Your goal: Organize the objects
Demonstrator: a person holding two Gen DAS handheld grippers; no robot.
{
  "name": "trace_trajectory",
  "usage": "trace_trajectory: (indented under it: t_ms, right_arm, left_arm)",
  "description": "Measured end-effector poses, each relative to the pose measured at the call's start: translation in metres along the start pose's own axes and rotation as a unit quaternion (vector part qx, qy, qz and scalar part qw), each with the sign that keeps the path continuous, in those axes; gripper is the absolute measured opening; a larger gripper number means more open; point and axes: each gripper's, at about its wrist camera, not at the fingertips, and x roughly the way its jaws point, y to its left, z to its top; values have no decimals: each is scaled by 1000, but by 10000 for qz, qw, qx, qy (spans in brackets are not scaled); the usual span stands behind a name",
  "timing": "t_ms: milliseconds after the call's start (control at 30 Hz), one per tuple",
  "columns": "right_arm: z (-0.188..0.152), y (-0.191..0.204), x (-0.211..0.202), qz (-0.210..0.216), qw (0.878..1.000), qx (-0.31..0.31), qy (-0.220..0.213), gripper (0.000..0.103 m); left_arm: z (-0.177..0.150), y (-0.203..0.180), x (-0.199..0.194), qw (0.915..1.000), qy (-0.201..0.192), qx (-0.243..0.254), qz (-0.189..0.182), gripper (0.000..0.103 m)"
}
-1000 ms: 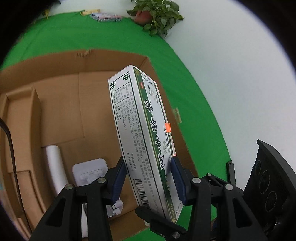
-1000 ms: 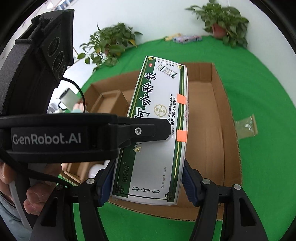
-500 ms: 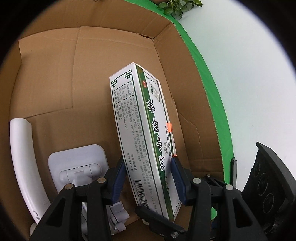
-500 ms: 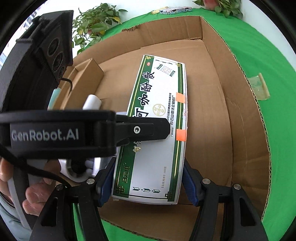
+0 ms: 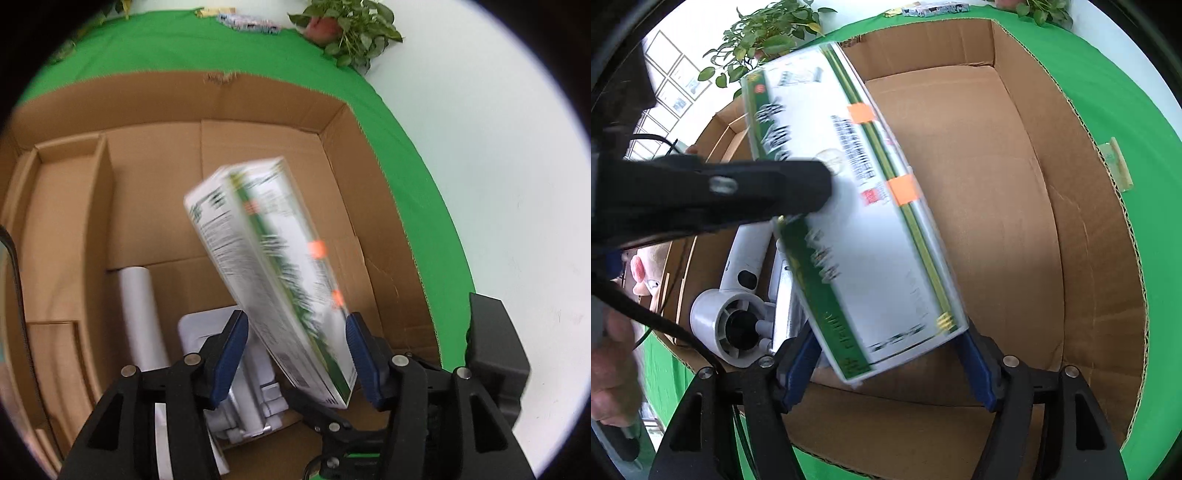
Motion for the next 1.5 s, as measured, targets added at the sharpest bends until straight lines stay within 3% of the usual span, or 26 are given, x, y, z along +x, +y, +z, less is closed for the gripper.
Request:
trace_trajectory:
  t_ms: [133, 267, 333, 400, 567, 667, 800, 1000, 1167, 1267, 1333, 1433, 1500]
  right_arm:
    - [2, 6, -8, -118, 9999, -9, 3, 68]
    - [0, 23, -36, -400, 9982, -348, -271, 69]
    - [8, 25, -46, -469, 9974, -397, -388, 69]
    - [29, 28, -54, -495, 9964, -458, -517, 69]
    - [58, 15, -28, -279, 9980, -498, -253, 67]
    - [55, 7, -16, -324, 9985, -385, -235, 63]
    - [44, 0, -23, -499, 9984, 17, -265, 63]
    - [18, 10, -25, -684, 9975, 151, -101, 63]
    - [13, 22, -9, -755, 9969, 242, 19, 68]
    - [8, 29, -19, -811, 9963, 162, -219, 67]
    - [-2, 38, -35, -906, 9941, -70, -585, 70]
    - [-33, 56, -63, -934, 9838, -432, -1471, 87]
    - [-57, 70, -74, -903, 9725, -574, -2071, 99]
  left_arm:
    - [-3, 2, -20, 9998, -158, 122, -79, 53]
    - [-8, 1, -39, 9992, -342, 162, -133, 53]
    - [-17, 4, -48, 9986, -460, 215, -121, 53]
    - [1, 5, -54, 9982, -527, 251, -104, 53]
    - [-9, 18, -75, 9976, -664, 203, -51, 53]
    - [-22, 30, -91, 9970, -760, 122, -20, 53]
    - [-27, 37, -90, 9949, -971, 145, 235, 53]
    - [-61, 44, -110, 9863, -1396, 314, 819, 53]
    - [-96, 52, -124, 9716, -1863, 407, 1403, 53]
    - [-119, 56, -127, 9547, -2284, 424, 1862, 55]
    - [-133, 59, -129, 9433, -2552, 431, 2081, 57]
    - [-153, 60, -125, 9220, -2954, 462, 2461, 75]
    - [-164, 61, -119, 9136, -3145, 431, 2543, 79]
